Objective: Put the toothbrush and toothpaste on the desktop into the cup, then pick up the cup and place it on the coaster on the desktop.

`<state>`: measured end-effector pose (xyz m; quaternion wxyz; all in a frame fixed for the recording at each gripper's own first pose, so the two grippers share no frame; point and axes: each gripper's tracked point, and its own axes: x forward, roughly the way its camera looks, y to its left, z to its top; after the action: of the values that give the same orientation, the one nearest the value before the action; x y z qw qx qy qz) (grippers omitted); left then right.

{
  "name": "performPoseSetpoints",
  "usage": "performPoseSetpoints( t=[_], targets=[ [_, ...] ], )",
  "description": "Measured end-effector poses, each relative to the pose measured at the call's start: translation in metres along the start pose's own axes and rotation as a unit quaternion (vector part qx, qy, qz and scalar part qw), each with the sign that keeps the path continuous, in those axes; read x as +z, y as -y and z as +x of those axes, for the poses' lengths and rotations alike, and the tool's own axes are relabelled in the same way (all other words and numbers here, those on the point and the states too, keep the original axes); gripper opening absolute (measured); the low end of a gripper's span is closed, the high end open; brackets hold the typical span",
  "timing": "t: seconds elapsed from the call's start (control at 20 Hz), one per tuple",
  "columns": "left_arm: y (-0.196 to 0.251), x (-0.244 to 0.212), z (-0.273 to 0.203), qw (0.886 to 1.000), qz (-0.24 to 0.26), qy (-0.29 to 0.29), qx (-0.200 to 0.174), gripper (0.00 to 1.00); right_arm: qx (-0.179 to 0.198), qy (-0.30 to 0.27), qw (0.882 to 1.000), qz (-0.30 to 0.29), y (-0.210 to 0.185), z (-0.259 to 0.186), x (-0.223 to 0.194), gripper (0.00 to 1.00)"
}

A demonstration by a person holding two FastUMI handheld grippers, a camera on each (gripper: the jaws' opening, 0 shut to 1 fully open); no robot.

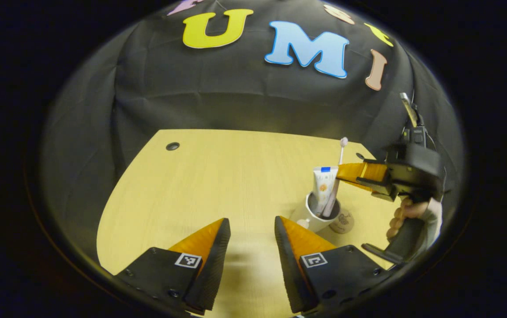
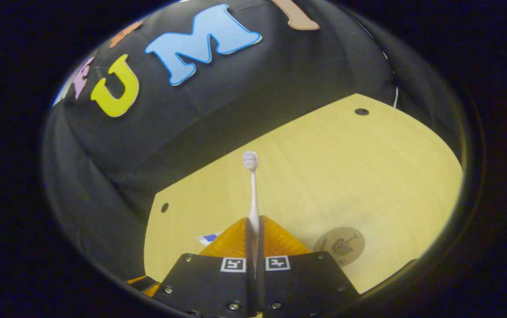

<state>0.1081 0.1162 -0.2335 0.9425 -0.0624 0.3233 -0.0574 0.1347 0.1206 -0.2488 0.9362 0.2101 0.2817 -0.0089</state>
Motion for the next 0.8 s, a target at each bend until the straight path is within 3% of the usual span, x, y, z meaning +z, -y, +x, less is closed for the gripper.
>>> performPoseSetpoints(
  t=[0.35, 0.4, 0.5, 0.7, 0.8],
  targets=[
    [0.017, 0.004, 0.006, 1.000, 0.014, 0.000, -0.024, 0.71, 0.003, 0.053, 0.997, -0.053, -0.002, -0.002, -0.014, 0.04],
    [0.019, 0.006, 0.009, 0.999, 0.020, 0.001, -0.027, 0.64, 0.001, 0.058, 0.997, -0.059, -0.001, -0.006, -0.013, 0.06],
    [0.026, 0.009, 0.012, 0.999, 0.031, 0.003, -0.039, 0.68, 0.006, 0.058, 0.996, -0.072, 0.000, -0.009, -0.017, 0.07],
    [0.036, 0.004, 0.018, 0.997, 0.056, -0.006, -0.061, 0.71, 0.018, 0.043, 0.994, -0.101, 0.001, -0.023, -0.032, 0.18],
    [0.039, 0.000, 0.021, 0.995, 0.065, -0.013, -0.072, 0.67, 0.023, 0.041, 0.993, -0.107, 0.001, -0.028, -0.033, 0.19]
  ],
)
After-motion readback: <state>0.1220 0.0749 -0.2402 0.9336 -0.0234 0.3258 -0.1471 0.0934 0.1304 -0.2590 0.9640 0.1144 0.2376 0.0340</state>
